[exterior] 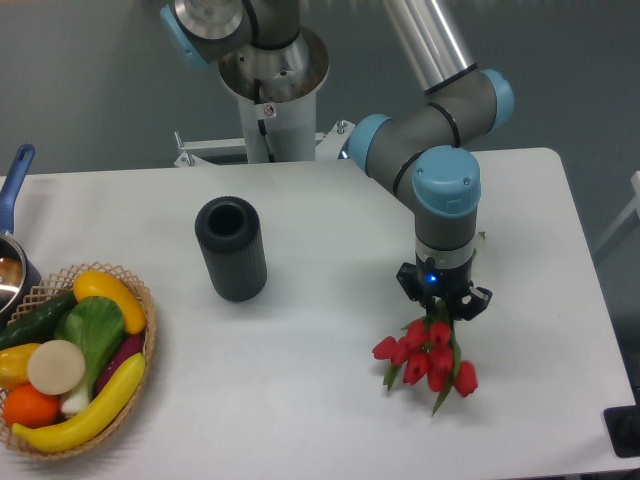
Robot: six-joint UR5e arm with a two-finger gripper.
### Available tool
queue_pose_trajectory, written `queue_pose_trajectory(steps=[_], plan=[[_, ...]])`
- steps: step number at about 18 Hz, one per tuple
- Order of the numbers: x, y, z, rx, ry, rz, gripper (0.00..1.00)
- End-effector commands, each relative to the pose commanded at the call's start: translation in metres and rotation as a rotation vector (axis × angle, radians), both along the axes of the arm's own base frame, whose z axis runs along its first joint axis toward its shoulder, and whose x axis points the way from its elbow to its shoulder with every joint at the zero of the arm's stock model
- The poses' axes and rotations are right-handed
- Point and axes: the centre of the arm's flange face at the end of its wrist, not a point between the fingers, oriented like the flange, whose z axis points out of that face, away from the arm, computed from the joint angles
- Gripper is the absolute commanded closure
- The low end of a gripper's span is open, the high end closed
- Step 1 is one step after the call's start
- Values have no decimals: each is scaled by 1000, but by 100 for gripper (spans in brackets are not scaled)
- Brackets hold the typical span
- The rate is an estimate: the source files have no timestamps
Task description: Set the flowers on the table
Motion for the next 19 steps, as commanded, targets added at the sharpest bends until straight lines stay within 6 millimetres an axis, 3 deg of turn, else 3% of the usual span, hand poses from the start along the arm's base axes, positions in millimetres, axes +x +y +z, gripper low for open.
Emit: queue_pose_trajectory(steps=[4,8,14,19], plan=[[5,-6,26,16,37,4,0],[7,-35,48,27,58,31,0],[0,-49,52,23,56,21,0],[-11,-68,53,-53,21,-150,0]])
